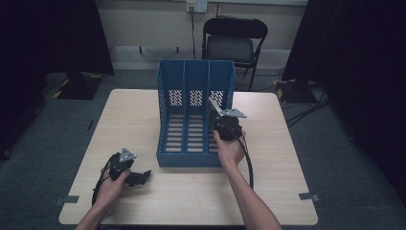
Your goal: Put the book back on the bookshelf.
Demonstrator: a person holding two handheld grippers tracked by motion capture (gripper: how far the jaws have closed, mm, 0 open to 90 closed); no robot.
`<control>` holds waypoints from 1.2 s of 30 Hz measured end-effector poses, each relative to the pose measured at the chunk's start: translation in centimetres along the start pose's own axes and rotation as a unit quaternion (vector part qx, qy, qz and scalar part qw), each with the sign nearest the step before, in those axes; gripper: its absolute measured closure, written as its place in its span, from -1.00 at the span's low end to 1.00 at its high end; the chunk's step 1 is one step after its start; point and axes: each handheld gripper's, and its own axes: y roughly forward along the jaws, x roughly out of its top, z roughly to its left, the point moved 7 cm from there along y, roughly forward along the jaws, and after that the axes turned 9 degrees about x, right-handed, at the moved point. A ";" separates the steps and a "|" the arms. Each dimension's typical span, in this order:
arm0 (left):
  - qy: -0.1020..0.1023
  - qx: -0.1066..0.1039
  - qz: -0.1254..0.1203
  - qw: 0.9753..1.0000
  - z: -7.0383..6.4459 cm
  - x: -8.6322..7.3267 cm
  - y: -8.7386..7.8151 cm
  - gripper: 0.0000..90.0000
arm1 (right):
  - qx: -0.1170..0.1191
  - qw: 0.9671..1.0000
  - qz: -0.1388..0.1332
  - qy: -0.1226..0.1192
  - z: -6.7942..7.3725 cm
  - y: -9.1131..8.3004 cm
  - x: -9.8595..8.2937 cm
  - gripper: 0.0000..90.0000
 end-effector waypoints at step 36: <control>0.000 0.000 0.000 1.000 0.0 0.0 0.0 -1.00 | 0.007 1.000 0.022 0.003 0.8 -1.4 -2.3 0.53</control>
